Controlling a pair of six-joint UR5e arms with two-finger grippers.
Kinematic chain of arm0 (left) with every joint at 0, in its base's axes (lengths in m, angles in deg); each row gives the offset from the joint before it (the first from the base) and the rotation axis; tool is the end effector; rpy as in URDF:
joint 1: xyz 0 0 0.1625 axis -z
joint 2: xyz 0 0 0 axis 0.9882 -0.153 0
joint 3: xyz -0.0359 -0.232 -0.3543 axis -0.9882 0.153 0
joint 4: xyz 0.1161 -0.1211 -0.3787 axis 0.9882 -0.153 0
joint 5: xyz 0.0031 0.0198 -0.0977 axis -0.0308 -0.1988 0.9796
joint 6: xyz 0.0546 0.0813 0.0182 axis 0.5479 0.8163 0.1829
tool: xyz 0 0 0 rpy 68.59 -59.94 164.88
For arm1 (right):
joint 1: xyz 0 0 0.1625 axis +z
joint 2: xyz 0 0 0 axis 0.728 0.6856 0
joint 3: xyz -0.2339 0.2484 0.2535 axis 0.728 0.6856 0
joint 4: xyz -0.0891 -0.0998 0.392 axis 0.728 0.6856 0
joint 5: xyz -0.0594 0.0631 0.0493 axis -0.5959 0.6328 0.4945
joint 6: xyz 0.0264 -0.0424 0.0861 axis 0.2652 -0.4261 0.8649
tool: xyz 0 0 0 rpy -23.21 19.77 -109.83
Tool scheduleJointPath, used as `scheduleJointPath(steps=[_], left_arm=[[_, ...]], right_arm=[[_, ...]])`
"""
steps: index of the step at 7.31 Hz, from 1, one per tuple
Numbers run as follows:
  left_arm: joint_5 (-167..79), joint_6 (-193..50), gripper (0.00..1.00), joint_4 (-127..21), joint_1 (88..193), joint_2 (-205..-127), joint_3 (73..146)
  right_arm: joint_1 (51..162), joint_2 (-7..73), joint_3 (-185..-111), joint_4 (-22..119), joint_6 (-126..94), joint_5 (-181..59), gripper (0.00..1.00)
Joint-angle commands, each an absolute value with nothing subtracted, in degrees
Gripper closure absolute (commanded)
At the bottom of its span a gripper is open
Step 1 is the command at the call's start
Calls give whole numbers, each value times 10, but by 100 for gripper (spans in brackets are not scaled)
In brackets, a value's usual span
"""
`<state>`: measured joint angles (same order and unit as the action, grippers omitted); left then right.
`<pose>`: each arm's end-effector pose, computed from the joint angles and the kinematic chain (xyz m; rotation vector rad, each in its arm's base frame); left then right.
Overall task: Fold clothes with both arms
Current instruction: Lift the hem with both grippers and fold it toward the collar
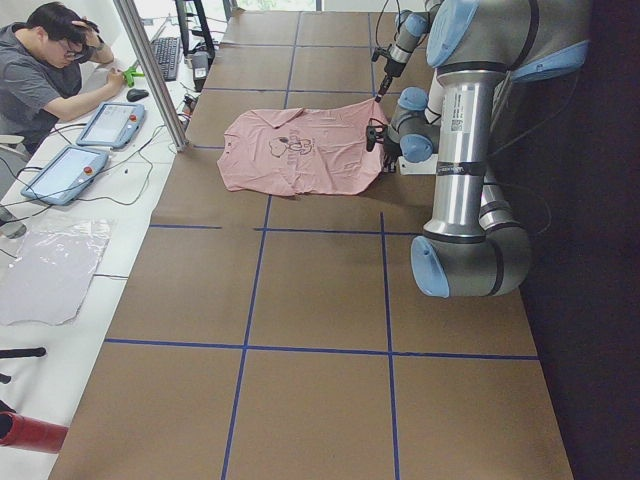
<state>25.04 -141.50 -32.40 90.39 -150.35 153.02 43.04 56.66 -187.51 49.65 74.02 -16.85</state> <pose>0.4014 -0.1993 0.2706 0.1125 0.9388 -0.0594 -0.4240 -0.1445 0.3183 0.2060 -0.9435 0.3833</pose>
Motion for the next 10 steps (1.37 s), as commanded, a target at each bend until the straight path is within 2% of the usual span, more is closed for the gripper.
scheduleJointPath(steps=[1,2,3,5,7,9,10], left_arm=[[329,-1396,100,-196,947,-1517,1661],[356,-1396,100,-151,962,-1539,1705],[373,-1396,100,-129,981,-1559,1711],[374,-1350,100,-128,1027,-1594,1676],[383,-1268,100,-125,1135,-1683,1554],[400,-1178,100,-129,1222,-1728,1450],[400,-1153,100,-139,1252,-1758,1395]], right_arm=[[424,567,-1992,594,731,-128,100],[419,567,-2021,608,725,-126,100],[421,566,-2033,613,725,-120,100],[475,559,-2027,621,686,-81,100],[585,461,-1951,629,624,-25,100],[691,348,-1835,629,577,34,100],[730,321,-1795,629,564,54,100]])
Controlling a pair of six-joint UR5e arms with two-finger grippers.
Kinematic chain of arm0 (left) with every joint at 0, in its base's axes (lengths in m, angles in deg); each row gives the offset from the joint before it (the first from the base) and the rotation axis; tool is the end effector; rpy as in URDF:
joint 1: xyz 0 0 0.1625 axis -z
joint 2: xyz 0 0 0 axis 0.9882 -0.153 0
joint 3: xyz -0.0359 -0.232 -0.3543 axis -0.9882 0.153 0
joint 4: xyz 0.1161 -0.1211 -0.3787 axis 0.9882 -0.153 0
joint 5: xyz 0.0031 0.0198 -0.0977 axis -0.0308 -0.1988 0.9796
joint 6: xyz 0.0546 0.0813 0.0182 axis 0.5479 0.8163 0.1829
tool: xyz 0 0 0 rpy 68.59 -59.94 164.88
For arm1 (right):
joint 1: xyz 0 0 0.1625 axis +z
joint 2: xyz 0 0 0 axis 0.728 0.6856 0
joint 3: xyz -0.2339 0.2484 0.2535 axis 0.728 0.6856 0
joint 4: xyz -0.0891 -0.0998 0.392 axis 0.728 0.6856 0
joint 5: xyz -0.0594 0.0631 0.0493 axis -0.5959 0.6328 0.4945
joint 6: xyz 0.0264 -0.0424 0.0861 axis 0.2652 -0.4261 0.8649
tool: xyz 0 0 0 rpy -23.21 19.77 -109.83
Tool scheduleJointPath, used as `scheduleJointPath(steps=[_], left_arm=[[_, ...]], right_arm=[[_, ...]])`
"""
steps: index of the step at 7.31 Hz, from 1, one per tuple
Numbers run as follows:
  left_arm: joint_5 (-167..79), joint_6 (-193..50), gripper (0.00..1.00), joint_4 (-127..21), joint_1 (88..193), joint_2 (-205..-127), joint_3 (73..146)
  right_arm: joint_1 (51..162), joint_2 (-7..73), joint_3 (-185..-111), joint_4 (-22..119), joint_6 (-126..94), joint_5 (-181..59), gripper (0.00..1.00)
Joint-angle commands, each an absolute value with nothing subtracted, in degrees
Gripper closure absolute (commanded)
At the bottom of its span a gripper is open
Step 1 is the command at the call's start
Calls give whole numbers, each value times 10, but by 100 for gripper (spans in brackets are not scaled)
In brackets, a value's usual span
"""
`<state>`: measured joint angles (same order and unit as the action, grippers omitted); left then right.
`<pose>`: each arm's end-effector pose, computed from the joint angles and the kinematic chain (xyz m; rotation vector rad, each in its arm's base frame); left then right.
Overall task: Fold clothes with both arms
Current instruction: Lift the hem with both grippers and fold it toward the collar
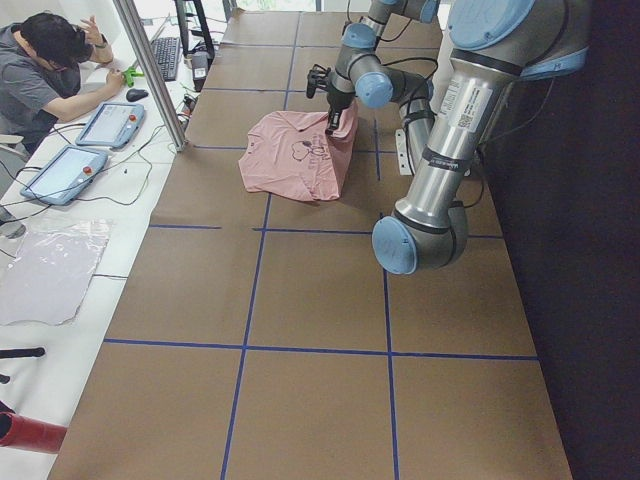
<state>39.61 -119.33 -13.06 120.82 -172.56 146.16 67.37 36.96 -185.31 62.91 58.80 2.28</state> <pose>0.3149 -0.4004 0.1774 0.2771 0.8606 -0.0830 -0.3944 -0.2974 0.2159 0.2190 -0.9570 0.3809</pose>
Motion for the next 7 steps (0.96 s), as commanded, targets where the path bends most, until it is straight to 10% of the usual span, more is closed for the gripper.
scheduleJointPath(steps=[1,7], left_arm=[[400,-1147,100,-165,1268,-1787,1331],[391,-1144,100,-431,1281,-1850,1009]], right_arm=[[766,293,-1753,629,531,64,100],[863,181,-1452,541,449,77,100]])
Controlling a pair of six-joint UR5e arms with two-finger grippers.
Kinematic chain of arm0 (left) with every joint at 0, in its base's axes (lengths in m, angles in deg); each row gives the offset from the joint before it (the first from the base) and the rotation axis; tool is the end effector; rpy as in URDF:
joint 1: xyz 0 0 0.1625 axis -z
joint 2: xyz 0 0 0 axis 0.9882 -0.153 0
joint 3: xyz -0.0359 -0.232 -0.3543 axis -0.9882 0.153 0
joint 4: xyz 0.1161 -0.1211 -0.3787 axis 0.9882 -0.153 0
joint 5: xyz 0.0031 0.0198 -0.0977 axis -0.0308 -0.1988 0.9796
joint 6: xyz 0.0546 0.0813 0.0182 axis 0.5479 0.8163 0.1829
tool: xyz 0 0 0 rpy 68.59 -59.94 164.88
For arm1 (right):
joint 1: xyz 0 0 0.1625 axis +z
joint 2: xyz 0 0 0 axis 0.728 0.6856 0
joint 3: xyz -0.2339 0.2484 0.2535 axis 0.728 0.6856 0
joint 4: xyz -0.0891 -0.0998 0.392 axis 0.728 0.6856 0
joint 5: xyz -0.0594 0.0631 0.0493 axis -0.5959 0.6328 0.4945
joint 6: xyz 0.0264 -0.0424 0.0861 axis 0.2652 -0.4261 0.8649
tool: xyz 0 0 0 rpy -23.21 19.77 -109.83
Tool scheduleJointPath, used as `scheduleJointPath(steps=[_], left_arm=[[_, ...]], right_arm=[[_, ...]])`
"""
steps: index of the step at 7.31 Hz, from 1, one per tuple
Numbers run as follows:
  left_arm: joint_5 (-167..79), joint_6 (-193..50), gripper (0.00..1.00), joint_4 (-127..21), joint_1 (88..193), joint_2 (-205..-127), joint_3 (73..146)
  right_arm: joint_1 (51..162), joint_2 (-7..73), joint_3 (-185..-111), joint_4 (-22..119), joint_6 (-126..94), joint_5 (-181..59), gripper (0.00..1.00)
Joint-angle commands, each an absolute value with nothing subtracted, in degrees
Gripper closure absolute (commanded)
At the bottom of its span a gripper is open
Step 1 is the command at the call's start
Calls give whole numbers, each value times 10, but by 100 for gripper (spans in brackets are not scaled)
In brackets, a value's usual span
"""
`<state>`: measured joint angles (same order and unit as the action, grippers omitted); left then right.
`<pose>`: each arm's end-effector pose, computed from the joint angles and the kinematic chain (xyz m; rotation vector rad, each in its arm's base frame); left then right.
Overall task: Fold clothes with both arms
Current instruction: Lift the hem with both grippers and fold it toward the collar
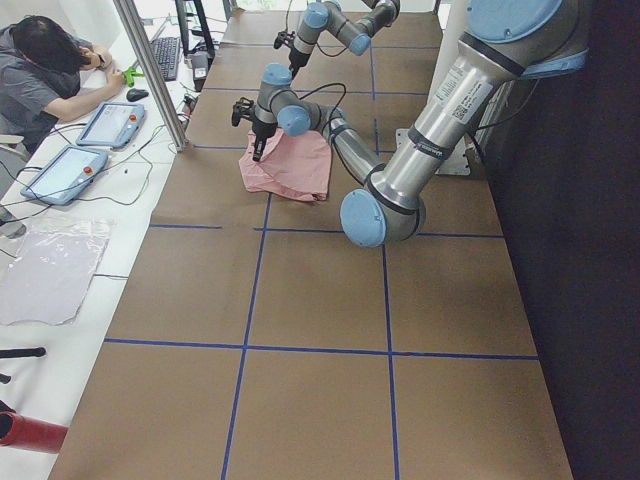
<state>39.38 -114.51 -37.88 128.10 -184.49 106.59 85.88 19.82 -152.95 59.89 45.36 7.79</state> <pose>0.4110 -0.5972 0.2579 0.3369 0.7882 -0.1329 -0.4375 -0.5235 0.2604 0.3004 -0.7070 0.4343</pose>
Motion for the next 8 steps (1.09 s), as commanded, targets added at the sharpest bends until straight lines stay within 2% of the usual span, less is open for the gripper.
scheduleJointPath(steps=[1,4,5,6,8], left_arm=[[382,-1127,100,-434,1281,-1854,992],[382,-1126,100,-498,1280,-1872,910],[382,-1125,87,-499,1280,-1873,910],[382,-1118,1,-501,1279,-1871,914],[390,-1103,0,-510,1277,-1805,1039]], right_arm=[[863,179,-1405,489,449,76,100],[866,180,-1373,477,427,77,100],[863,181,-1373,476,426,74,16],[863,178,-1375,475,420,77,0],[890,182,-1404,474,322,146,0]])
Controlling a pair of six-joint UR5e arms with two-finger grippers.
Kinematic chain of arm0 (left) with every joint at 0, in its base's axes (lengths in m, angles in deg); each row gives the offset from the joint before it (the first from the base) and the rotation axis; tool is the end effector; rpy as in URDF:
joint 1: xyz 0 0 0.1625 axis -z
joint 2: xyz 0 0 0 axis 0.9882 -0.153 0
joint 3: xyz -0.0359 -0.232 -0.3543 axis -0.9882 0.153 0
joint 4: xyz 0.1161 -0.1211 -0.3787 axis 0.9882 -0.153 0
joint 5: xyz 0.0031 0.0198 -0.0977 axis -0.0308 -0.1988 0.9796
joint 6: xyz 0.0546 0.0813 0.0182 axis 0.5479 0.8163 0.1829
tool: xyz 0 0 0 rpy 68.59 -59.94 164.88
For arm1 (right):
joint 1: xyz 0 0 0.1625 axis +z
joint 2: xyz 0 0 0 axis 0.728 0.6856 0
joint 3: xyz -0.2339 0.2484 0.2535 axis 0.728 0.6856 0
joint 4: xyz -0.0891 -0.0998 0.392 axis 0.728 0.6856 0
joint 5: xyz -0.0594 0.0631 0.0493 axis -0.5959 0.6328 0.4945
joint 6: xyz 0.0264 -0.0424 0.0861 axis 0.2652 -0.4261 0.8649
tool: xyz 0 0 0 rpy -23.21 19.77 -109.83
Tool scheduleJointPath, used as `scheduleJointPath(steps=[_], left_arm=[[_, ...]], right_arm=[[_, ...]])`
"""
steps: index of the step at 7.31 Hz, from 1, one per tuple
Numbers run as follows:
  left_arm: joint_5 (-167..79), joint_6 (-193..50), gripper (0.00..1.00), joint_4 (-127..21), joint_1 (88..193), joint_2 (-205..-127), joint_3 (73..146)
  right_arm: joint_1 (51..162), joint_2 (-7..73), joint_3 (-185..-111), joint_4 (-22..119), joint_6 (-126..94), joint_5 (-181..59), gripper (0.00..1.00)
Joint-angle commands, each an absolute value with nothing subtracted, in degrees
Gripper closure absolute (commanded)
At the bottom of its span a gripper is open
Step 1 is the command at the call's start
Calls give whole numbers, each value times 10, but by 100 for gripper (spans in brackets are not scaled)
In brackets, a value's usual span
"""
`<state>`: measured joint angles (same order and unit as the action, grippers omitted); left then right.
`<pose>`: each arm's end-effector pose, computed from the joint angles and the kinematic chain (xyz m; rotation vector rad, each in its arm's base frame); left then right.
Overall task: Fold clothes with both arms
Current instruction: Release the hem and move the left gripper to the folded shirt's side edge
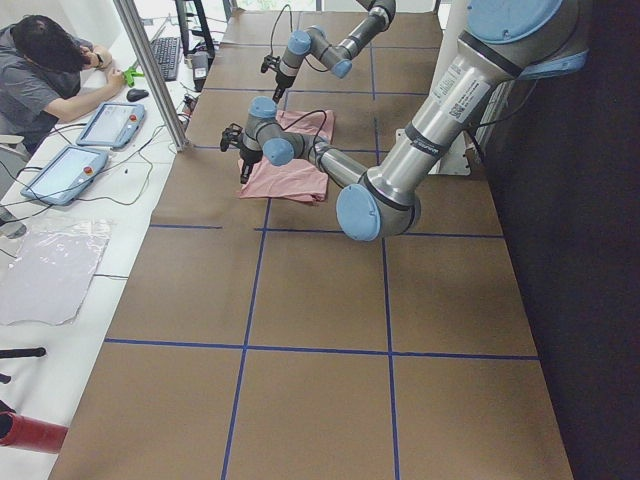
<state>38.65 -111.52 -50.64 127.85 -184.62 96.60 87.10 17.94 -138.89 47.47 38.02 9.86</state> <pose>0.4370 -0.6220 0.3082 0.3991 0.8088 -0.0775 -0.4739 -0.5685 0.3196 0.3230 -0.7006 0.3186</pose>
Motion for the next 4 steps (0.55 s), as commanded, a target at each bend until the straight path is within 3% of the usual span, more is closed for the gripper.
scheduleJointPath(steps=[1,3,4], left_arm=[[431,-1102,0,-509,1272,-1758,1109],[429,-1162,0,-513,1206,-1661,1218],[399,-1219,7,-516,1168,-1646,1237]], right_arm=[[913,197,-1428,474,277,193,0],[915,209,-1451,475,267,196,0],[915,209,-1452,474,268,195,0]])
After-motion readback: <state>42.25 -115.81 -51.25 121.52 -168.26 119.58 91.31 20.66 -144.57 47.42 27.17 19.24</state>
